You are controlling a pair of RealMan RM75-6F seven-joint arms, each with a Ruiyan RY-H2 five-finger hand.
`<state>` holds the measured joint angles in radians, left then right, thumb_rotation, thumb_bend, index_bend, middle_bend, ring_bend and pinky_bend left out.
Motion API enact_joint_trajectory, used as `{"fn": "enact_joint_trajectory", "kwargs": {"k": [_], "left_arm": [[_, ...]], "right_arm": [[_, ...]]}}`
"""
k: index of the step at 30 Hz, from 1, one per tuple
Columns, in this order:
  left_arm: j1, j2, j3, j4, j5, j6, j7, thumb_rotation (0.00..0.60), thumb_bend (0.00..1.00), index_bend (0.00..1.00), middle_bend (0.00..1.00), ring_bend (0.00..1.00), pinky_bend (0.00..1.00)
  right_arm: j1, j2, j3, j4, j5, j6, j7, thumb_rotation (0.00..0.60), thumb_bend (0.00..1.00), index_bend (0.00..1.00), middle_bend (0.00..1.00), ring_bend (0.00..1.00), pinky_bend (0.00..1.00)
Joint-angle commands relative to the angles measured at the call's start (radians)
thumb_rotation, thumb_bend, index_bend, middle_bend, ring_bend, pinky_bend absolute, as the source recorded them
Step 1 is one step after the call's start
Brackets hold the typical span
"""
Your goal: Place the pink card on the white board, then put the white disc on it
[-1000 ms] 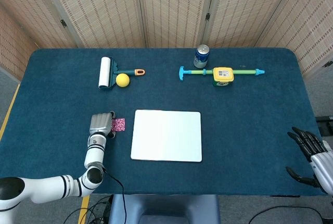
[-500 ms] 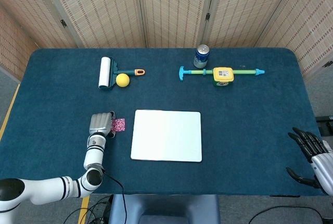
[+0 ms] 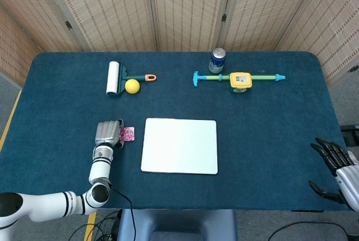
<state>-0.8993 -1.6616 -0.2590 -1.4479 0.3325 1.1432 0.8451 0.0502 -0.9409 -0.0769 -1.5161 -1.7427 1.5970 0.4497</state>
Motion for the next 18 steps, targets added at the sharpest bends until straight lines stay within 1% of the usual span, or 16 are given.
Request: {"fn": "enact_joint_trajectory", "kwargs": {"k": [1,10,18], "left_arm": [[0.001,0.014,-0.004,-0.032,0.008,0.022,0.008,0.6,0.33,0.46,1.0,1.0,1.0],[-0.028,0.023,-0.022,-0.158,0.014,0.111,0.07,0.6,0.33,0.46,1.0,1.0,1.0],[-0.08,-0.027,-0.037,-0.239,0.016,0.224,0.162,0.6,0.33,0.46,1.0,1.0,1.0]], "right_arm": [[0.001,0.0,0.0,-0.001,0.0,-0.001,0.001,0.6,0.2,0.0,0.0,0.0,0.0],[-0.001,0.005,-0.004,0.008,-0.016,0.016,0.028,0.6,0.2,0.0,0.0,0.0,0.0],[-0.004,0.007,-0.008,0.042,-0.03,0.042,0.093,0.6,0.2,0.0,0.0,0.0,0.0]]}}
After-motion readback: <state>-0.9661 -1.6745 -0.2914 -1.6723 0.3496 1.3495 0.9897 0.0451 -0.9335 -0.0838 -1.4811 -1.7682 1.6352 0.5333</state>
